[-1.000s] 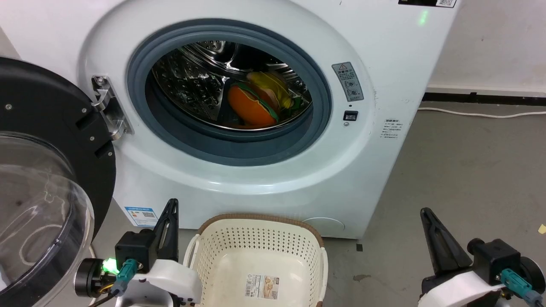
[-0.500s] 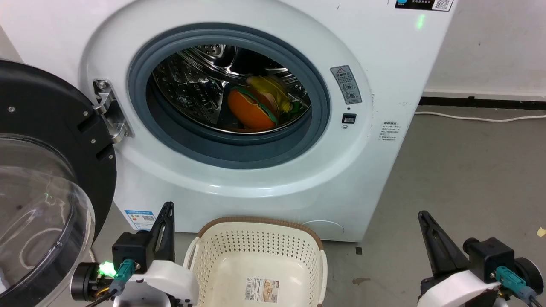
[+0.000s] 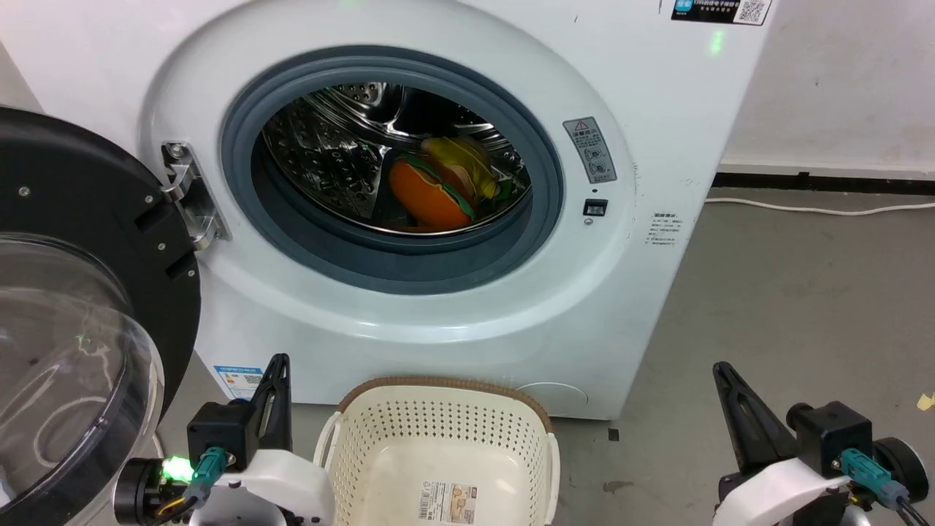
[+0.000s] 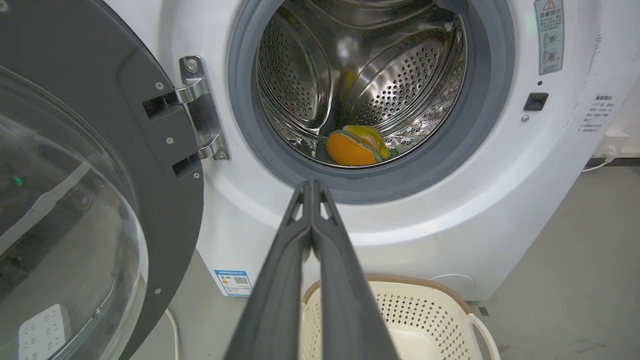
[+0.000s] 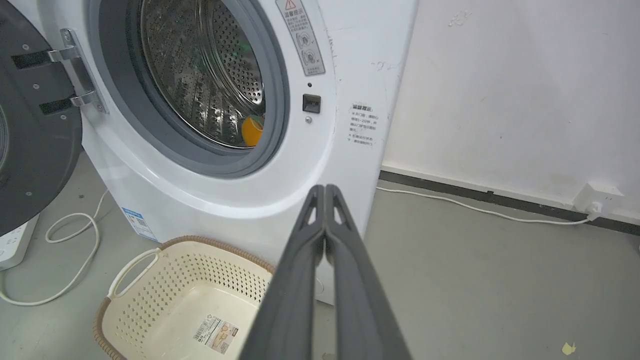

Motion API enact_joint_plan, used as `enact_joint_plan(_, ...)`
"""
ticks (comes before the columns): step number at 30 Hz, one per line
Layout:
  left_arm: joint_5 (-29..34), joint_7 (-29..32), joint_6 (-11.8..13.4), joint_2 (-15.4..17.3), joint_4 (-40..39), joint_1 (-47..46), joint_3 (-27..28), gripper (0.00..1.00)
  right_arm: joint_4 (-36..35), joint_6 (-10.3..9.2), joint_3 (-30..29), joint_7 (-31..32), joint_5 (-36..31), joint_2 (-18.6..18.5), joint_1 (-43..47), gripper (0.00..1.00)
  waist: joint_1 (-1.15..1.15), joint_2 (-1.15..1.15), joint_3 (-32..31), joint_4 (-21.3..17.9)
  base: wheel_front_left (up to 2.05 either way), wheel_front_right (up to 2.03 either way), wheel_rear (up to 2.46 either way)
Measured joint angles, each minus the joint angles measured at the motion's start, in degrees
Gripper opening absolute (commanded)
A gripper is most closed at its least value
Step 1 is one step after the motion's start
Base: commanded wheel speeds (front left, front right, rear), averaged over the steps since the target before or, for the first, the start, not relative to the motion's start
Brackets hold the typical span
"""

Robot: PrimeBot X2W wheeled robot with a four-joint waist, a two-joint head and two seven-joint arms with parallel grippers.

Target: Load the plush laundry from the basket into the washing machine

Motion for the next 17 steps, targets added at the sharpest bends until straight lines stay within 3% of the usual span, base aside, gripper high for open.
enact_joint_plan(17,0.94,1.07,0.0,-0.75,-0.57,0.16,0.98,0.0,0.35,0.0,-0.02,1.02,-0.43,0.0,-0.12,0.0,0.0,0.0,-0.43,-0.1,0.0,0.0,0.0)
